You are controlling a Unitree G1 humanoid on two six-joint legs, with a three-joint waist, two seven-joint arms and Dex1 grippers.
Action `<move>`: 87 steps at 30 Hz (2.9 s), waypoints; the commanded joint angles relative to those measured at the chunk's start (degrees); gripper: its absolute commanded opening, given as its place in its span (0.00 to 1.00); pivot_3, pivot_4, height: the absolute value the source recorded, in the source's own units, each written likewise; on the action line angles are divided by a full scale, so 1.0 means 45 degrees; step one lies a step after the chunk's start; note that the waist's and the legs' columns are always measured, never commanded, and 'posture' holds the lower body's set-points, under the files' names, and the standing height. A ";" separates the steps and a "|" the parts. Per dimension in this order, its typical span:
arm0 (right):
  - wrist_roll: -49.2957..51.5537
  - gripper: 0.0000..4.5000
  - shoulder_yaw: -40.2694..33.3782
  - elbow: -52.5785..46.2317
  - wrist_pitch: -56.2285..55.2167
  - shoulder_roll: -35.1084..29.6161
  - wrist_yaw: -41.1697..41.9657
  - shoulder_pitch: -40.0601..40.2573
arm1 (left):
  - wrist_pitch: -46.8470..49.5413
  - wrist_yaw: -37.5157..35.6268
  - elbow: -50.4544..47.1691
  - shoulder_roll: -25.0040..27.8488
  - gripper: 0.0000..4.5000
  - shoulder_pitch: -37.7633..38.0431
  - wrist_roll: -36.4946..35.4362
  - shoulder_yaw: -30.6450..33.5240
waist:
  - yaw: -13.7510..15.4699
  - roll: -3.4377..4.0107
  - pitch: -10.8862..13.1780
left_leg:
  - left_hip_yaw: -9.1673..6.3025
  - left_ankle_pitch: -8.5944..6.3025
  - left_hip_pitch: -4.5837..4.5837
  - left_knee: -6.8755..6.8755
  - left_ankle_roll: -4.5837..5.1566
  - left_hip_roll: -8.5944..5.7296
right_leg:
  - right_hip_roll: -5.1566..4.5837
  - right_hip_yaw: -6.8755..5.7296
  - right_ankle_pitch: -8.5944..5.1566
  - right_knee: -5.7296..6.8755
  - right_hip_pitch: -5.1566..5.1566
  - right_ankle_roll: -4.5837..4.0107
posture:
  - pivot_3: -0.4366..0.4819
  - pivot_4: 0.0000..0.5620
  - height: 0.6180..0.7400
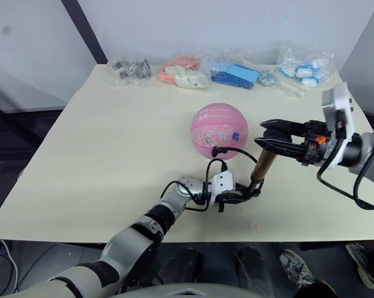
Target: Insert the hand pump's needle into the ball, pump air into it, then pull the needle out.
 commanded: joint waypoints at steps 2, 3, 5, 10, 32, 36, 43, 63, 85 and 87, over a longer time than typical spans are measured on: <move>0.1210 0.39 -0.1501 0.0280 0.0412 -0.0826 -0.0355 -0.1254 | 0.0402 -0.0121 0.0756 0.0159 0.23 0.0424 0.0440 -0.0310 | 0.0001 0.0002 0.0002 | 0.0003 0.0000 -0.0001 0.0000 0.0000 -0.0001 | -0.0002 0.0002 0.0000 0.0000 -0.0001 0.0000 | 0.48 0.27 1.00; 0.1225 0.39 -0.1536 0.0343 0.0480 -0.0957 -0.0318 -0.1366 | 0.0398 -0.0123 0.0771 0.0160 0.23 0.0413 0.0447 -0.0312 | 0.0001 0.0002 0.0002 | 0.0001 0.0000 -0.0002 0.0000 0.0000 0.0000 | -0.0002 -0.0001 0.0000 -0.0001 -0.0001 0.0000 | 0.48 0.27 1.00; 0.1381 0.39 -0.1587 0.0502 0.0655 -0.1152 -0.0340 -0.1591 | 0.0397 -0.0125 0.0795 0.0159 0.23 0.0390 0.0451 -0.0310 | 0.0001 -0.0003 0.0005 | -0.0002 0.0000 -0.0003 0.0000 0.0001 0.0000 | -0.0002 -0.0003 0.0000 -0.0001 -0.0001 0.0000 | 0.48 0.27 1.00; 0.1280 0.39 -0.1305 0.0325 0.0729 -0.0974 -0.0443 -0.1340 | 0.0396 -0.0130 0.0778 0.0146 0.23 0.0376 0.0458 -0.0318 | 0.0001 -0.0003 0.0006 | 0.0000 0.0000 -0.0007 0.0000 0.0001 0.0000 | -0.0004 -0.0002 0.0000 -0.0002 -0.0004 0.0000 | 0.48 0.27 1.00; -0.3951 0.39 0.3330 0.0094 -0.2137 0.2130 -0.0015 0.2652 | 0.0433 -0.0146 0.0614 0.0209 0.23 0.0453 0.0416 -0.0314 | -0.0038 -0.0033 -0.0038 | -0.0001 0.0000 0.0036 -0.0002 0.0000 0.0005 | 0.0014 -0.0001 -0.0002 0.0000 0.0020 0.0004 | 0.48 0.27 1.00; -0.4836 0.39 0.3894 0.0425 -0.2688 0.2733 -0.0086 0.2742 | 0.0447 -0.0149 0.0573 0.0195 0.23 0.0485 0.0400 -0.0311 | -0.0042 -0.0039 -0.0045 | -0.0002 0.0001 0.0038 -0.0003 -0.0002 0.0004 | 0.0018 -0.0002 -0.0002 0.0001 0.0021 0.0004 | 0.48 0.27 1.00; -0.4578 0.39 0.3315 0.0045 -0.2618 0.2735 0.0060 0.2403 | 0.0470 -0.0142 0.0624 0.0195 0.23 0.0463 0.0396 -0.0294 | -0.0044 -0.0038 -0.0045 | -0.0002 0.0001 0.0038 -0.0003 -0.0002 0.0004 | 0.0018 -0.0002 -0.0002 0.0001 0.0020 0.0004 | 0.48 0.27 1.00; 0.1959 0.39 -0.1312 0.0157 0.1579 -0.1044 -0.0705 -0.1874 | 0.0424 -0.0150 0.0706 0.0128 0.23 0.0486 0.0455 -0.0335 | 0.0001 0.0006 0.0009 | -0.0004 -0.0001 -0.0006 -0.0006 0.0001 -0.0001 | -0.0003 -0.0005 -0.0001 -0.0008 -0.0002 0.0000 | 0.48 0.27 1.00; -0.1878 0.39 0.1113 -0.0120 -0.0931 0.0434 0.0281 0.0764 | 0.0440 -0.0095 0.0710 0.0171 0.23 0.0462 0.0437 -0.0313 | -0.0027 -0.0009 -0.0006 | 0.0001 -0.0001 0.0018 -0.0005 0.0001 0.0008 | 0.0009 -0.0007 -0.0003 -0.0005 0.0010 0.0006 | 0.48 0.27 1.00; -0.2546 0.39 0.1561 -0.0017 -0.1529 0.0606 0.0609 0.1101 | 0.0430 -0.0090 0.0711 0.0185 0.23 0.0461 0.0447 -0.0320 | -0.0034 -0.0005 -0.0008 | 0.0004 -0.0001 0.0027 -0.0005 0.0002 0.0007 | 0.0010 -0.0003 -0.0004 -0.0006 0.0017 0.0008 | 0.48 0.27 1.00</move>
